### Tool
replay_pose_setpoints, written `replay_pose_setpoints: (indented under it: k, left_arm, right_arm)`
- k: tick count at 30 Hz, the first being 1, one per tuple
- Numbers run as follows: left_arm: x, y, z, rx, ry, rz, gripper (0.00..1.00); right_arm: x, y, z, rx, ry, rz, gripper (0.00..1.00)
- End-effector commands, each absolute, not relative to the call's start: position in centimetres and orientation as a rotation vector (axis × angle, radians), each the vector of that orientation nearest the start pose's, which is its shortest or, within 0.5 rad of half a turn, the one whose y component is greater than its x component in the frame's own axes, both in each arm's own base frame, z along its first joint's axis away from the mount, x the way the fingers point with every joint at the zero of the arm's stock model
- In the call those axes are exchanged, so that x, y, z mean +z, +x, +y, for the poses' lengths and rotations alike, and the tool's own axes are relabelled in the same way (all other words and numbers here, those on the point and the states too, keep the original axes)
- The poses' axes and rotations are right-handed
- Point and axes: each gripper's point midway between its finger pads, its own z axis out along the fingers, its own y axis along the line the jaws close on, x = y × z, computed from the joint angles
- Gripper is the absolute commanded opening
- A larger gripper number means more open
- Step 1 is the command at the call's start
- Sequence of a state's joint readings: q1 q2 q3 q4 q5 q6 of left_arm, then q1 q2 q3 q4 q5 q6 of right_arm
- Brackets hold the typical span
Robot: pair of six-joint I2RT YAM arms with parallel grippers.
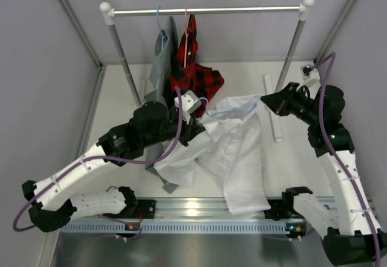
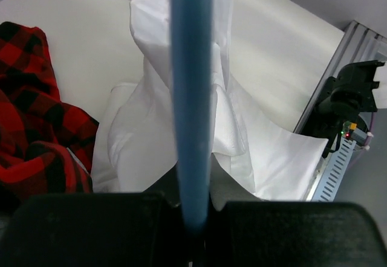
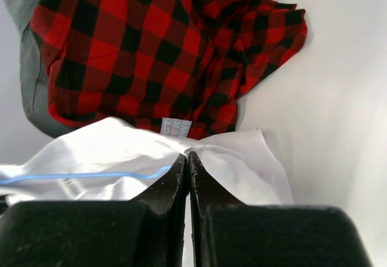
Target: Place the shirt on the hanger
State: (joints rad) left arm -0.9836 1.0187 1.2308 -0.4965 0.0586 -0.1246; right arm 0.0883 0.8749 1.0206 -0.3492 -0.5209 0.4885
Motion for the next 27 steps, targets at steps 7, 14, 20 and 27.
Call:
replay_pose_setpoints:
  k: [7,14,20,27]
  left_arm:
    - [37.5,21.6,-32.6,-0.857,0.594,1.717,0.0]
    - [41.1,21.0,-36.9,-1.131,0.59,1.539,0.0]
    - [42.3,22.2,-36.3,-1.327,0.525,1.448,0.0]
    - [40.9,23.1,-37.2,-1.27,0.735,1.422,0.0]
  right_arm:
    - [32.7,21.4,16.5,1.099,-0.196,1.737,0.0]
    - [30.2,19.6,18.4,1.182,-0.177,1.711,0.0]
    - [25.8,20.0,19.1,1.191,-0.112,1.767,0.0]
    - [26.8,18.9,16.8,1.016,-0.144,1.795,0.12]
